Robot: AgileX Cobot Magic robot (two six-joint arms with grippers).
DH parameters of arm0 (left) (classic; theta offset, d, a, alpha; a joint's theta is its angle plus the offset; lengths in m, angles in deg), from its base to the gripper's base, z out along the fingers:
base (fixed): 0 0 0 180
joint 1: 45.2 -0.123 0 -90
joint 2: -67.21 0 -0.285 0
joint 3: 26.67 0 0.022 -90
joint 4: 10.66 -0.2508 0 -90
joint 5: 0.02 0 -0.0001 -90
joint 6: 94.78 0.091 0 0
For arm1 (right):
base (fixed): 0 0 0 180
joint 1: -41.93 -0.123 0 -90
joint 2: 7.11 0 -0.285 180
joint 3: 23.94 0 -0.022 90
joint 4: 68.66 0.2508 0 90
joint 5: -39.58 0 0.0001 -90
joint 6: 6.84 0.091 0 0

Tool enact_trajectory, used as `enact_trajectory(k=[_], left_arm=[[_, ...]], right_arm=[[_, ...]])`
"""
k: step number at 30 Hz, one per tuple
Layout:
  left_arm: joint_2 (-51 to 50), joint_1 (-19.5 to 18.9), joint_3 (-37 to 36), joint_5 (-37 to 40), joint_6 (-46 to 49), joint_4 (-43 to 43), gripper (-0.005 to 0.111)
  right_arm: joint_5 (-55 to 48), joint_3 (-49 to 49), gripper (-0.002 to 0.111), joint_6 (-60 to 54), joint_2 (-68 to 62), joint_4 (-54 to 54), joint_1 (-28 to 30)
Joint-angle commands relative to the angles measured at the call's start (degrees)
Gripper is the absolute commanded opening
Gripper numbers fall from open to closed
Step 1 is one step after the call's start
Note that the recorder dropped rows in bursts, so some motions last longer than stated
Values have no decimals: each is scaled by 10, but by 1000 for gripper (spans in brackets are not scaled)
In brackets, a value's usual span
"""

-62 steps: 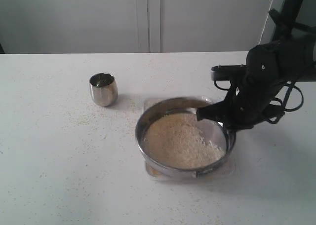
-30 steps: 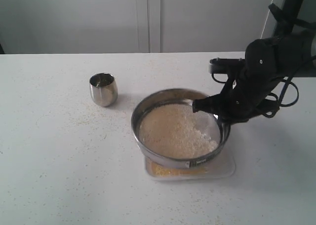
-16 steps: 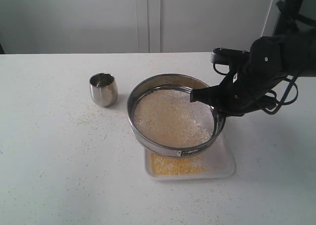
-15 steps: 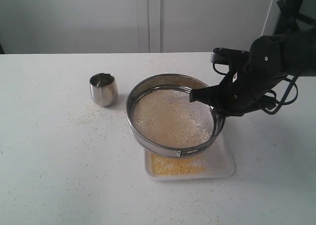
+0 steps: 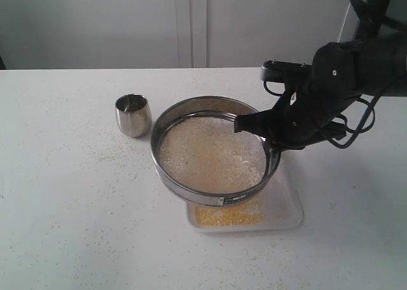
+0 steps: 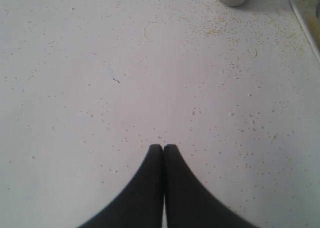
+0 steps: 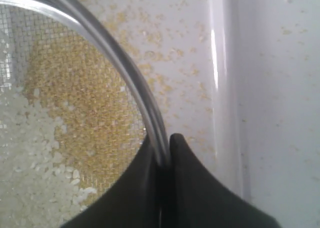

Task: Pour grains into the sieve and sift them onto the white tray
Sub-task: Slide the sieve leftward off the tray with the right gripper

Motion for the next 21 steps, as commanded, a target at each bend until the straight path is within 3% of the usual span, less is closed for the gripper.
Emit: enact_trajectory(k=[1,21], left_arm=[[4,-2,-1,2,0,1,0],[4,-2,-1,2,0,1,0]], right_arm=[[7,-28,0,4,11,7,-28],[-21,-108,0,5,-55,6,-133]])
